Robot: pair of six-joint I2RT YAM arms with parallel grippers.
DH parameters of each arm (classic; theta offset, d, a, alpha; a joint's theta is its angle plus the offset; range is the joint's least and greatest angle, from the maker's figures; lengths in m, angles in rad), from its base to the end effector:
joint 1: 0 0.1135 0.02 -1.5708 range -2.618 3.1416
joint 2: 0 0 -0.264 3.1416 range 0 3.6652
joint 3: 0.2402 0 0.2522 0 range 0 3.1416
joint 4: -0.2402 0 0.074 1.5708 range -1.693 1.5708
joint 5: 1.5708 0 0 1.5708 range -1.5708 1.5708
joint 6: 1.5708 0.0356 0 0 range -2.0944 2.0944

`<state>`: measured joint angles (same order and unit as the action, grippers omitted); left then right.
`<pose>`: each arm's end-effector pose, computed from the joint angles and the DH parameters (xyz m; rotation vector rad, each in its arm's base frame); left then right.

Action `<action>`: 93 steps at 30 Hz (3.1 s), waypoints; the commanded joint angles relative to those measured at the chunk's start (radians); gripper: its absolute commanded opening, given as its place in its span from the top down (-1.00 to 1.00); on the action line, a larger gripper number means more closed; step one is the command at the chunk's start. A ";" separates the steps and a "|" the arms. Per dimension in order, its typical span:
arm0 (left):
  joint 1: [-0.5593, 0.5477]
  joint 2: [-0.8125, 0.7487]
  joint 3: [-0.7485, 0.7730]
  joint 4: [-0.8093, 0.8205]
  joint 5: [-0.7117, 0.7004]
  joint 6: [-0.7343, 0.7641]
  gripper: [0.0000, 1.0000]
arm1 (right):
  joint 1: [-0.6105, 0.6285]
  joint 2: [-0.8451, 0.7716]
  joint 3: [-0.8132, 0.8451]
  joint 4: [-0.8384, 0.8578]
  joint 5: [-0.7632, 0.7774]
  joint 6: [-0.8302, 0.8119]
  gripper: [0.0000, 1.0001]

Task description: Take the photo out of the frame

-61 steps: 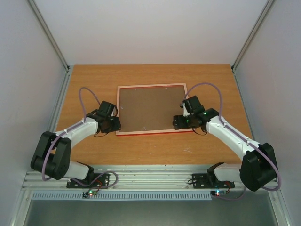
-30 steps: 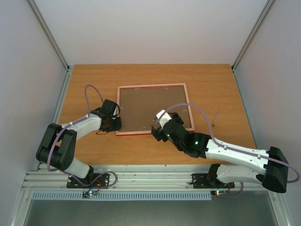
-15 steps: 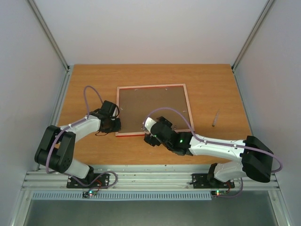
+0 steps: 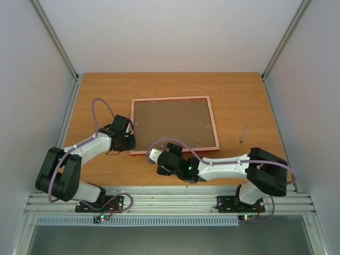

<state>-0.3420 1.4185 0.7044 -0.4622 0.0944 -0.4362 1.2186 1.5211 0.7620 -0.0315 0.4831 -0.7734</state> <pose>0.2310 -0.0858 0.1583 -0.1051 2.7911 -0.3338 0.1191 0.2760 0.1771 -1.7742 1.4223 -0.3382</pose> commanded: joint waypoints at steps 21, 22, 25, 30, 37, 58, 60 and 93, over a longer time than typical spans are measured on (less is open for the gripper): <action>-0.003 -0.089 -0.012 0.058 0.080 -0.004 0.91 | 0.082 0.435 0.049 0.559 0.387 -0.431 -0.88; -0.003 -0.090 -0.014 0.059 0.081 -0.005 0.91 | 0.082 0.458 0.056 0.596 0.397 -0.461 -0.85; -0.003 -0.093 -0.018 0.063 0.087 -0.007 0.91 | 0.083 0.520 0.079 0.679 0.419 -0.528 -0.80; -0.003 -0.097 -0.021 0.068 0.099 -0.010 0.91 | 0.076 0.571 0.118 0.709 0.433 -0.550 -0.59; -0.003 -0.102 -0.024 0.072 0.103 -0.015 0.91 | 0.052 0.614 0.123 0.772 0.463 -0.582 -0.23; 0.066 -0.467 0.010 -0.064 0.072 -0.123 0.48 | 0.053 0.409 0.087 0.779 0.481 -0.616 0.98; 0.086 -0.553 0.035 -0.118 0.054 -0.136 0.34 | 0.054 0.358 0.091 0.742 0.471 -0.602 0.98; 0.103 -1.063 0.206 -0.464 -0.180 -0.156 -0.28 | 0.020 0.095 0.815 0.175 0.148 0.046 0.97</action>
<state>-0.2424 0.3664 0.9203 -0.9237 -0.0792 -0.5808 1.2678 1.6241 1.4986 0.0540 0.6659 -0.9218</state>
